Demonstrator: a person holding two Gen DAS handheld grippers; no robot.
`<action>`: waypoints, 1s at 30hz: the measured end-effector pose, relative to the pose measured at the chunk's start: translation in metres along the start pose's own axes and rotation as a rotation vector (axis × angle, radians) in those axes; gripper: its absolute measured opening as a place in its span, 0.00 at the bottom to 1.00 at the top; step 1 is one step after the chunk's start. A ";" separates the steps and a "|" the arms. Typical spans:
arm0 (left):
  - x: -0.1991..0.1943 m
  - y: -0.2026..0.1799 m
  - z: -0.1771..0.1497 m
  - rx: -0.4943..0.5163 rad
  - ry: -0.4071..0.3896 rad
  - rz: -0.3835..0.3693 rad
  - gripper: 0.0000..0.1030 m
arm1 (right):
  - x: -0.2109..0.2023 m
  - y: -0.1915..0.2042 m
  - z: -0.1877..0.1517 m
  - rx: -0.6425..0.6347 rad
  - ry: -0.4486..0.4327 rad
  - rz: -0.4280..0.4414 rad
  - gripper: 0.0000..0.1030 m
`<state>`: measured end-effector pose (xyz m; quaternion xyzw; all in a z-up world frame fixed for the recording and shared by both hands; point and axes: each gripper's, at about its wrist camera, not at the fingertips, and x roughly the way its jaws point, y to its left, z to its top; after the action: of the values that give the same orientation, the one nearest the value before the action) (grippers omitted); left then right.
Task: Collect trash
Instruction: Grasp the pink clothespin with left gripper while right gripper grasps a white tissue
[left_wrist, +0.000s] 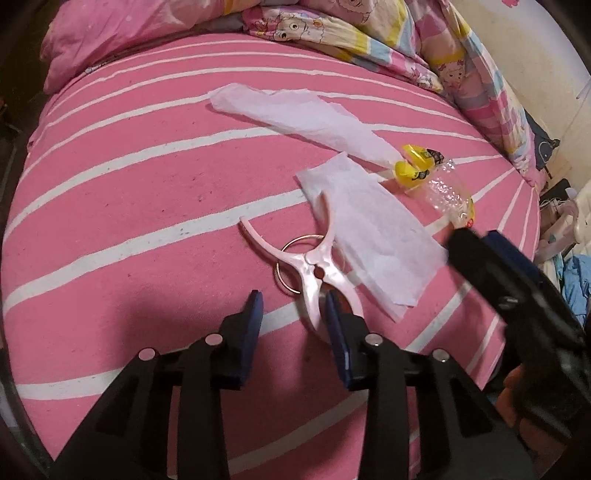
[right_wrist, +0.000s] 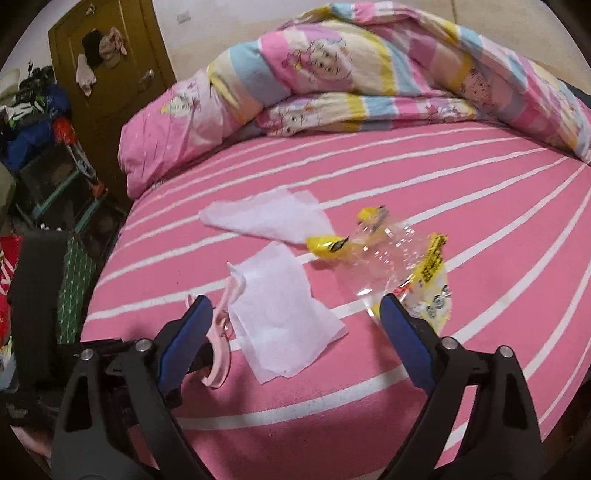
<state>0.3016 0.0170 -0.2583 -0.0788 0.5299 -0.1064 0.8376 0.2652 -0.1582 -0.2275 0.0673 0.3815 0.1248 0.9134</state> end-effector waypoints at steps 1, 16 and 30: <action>0.001 -0.003 -0.001 0.011 -0.003 0.009 0.33 | 0.004 0.000 0.000 0.000 0.013 0.005 0.81; 0.007 -0.021 -0.001 0.095 0.022 -0.001 0.08 | 0.054 -0.004 -0.009 -0.022 0.166 -0.040 0.49; -0.006 -0.008 -0.005 -0.009 0.030 -0.105 0.07 | 0.031 -0.011 -0.004 0.012 0.103 -0.003 0.02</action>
<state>0.2941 0.0108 -0.2535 -0.1087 0.5383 -0.1487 0.8224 0.2855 -0.1597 -0.2533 0.0657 0.4290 0.1242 0.8923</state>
